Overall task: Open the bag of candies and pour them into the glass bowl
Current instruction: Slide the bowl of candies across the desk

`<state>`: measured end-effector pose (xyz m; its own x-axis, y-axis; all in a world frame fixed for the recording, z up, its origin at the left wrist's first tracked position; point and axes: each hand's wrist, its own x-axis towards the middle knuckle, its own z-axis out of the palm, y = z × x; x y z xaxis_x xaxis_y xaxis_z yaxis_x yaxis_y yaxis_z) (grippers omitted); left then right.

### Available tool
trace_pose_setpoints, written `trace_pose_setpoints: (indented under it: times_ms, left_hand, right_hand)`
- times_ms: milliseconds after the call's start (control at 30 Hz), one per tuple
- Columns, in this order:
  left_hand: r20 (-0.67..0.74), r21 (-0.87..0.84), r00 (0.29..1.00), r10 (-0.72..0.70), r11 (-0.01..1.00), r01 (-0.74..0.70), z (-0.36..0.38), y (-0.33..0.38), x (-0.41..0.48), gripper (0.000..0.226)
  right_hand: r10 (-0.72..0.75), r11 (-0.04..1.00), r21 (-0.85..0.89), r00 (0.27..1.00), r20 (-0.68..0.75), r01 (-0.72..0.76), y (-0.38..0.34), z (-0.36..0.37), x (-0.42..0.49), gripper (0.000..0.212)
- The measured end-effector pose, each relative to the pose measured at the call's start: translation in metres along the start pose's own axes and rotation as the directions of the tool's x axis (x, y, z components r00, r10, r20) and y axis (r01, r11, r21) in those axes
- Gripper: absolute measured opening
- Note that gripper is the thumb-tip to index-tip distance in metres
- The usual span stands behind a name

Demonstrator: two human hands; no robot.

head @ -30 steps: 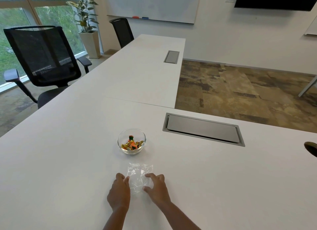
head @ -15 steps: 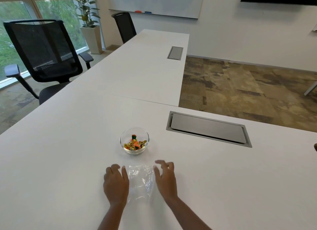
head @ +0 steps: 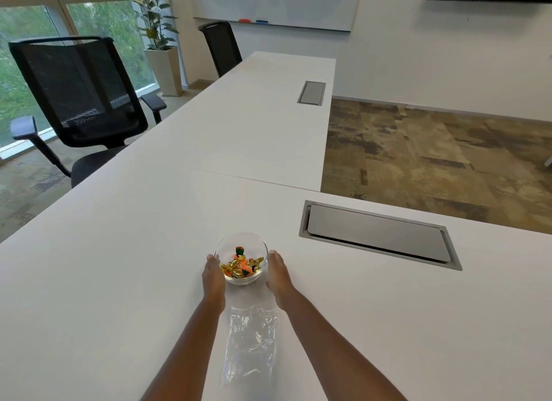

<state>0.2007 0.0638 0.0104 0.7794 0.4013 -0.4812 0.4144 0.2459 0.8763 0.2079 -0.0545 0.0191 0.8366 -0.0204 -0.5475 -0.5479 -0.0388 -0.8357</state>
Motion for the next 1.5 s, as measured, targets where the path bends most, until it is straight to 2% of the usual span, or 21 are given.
trace_pose_setpoints:
  times_ms: [233,367,533,767,1100,1500]
  left_hand:
    - [0.003,-0.164,0.999,-0.039,0.986,0.039,0.009,-0.008,0.008,0.049]
    - [-0.016,-0.169,0.999,-0.049,0.985,0.045,0.020,-0.009,0.005,0.049]
    - [0.035,-0.163,0.998,-0.043,0.985,0.048,0.045,-0.009,-0.008,0.048]
    - [0.174,-0.107,0.983,-0.055,0.991,0.074,0.103,-0.013,-0.042,0.047]
    - [0.334,-0.004,0.936,-0.109,0.993,0.117,0.178,-0.037,-0.087,0.044]
    - [0.356,0.110,0.924,-0.139,0.988,0.106,0.209,-0.063,-0.111,0.042]
  right_hand:
    - [0.024,0.975,0.219,0.998,0.064,-0.037,0.006,0.015,0.012,0.045]
    - [0.025,0.975,0.220,0.999,0.032,-0.031,0.005,0.008,0.009,0.043]
    - [0.004,0.963,0.270,1.000,-0.022,0.002,0.003,-0.024,0.003,0.043]
    - [0.003,0.945,0.323,0.987,-0.158,0.049,0.002,-0.088,-0.010,0.039]
    - [0.069,0.941,0.335,0.934,-0.350,0.056,0.012,-0.181,-0.024,0.039]
    - [0.131,0.929,0.369,0.903,-0.408,0.032,0.032,-0.222,-0.030,0.039]
